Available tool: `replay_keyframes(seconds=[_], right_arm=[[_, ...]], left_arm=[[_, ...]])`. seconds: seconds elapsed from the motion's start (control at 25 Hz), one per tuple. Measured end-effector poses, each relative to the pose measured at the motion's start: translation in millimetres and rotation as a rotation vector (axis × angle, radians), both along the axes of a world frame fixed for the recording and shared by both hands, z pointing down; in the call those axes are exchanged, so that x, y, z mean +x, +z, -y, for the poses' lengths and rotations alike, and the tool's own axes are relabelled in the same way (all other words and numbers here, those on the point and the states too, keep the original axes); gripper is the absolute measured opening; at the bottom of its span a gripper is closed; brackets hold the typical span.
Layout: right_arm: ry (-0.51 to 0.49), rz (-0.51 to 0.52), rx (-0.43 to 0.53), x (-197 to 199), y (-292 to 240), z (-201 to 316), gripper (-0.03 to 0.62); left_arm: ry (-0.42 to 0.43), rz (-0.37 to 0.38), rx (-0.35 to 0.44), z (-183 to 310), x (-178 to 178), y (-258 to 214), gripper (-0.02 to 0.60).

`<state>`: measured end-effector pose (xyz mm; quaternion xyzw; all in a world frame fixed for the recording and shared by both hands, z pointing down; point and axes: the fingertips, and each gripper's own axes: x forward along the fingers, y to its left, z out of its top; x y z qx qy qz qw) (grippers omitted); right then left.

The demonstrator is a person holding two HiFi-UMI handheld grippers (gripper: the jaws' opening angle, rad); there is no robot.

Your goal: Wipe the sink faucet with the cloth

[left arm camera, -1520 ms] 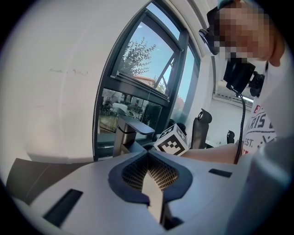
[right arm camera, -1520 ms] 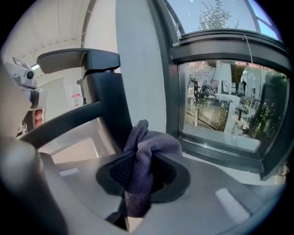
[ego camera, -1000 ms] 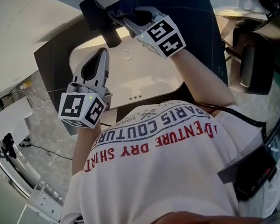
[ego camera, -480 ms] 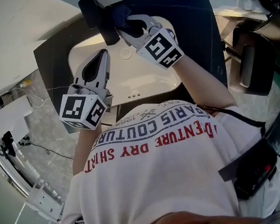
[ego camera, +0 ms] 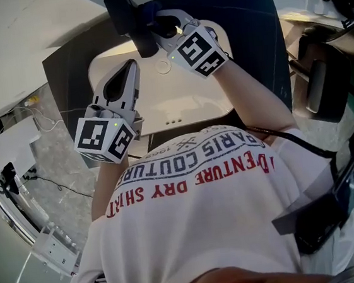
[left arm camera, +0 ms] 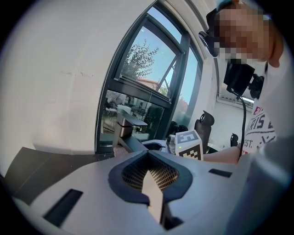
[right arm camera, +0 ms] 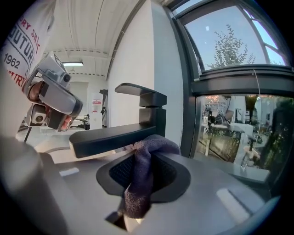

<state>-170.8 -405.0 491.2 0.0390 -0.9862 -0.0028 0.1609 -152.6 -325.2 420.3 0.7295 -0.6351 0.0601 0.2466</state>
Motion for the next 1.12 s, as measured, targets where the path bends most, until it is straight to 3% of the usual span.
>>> replay_keyframes(seconds=[0.2,0.44,0.68,1.12], right_arm=[[0.009,-0.006,-0.006,-1,7,4,0.072],[0.033,-0.121,-0.034,-2,42,4,0.072],[0.051,-0.158,-0.019,-2,50,4,0.072],[0.035,0.037,-0.034,0,6,0,0.072]], left_arm=[[-0.003,-0.001,-0.005,0,-5,3,0.002],[0.001,-0.006,-0.011,0,-5,6,0.002],[-0.001,-0.005,-0.011,0,-5,8,0.002],[-0.016,0.0,-0.006,-7,-3,3,0.001]])
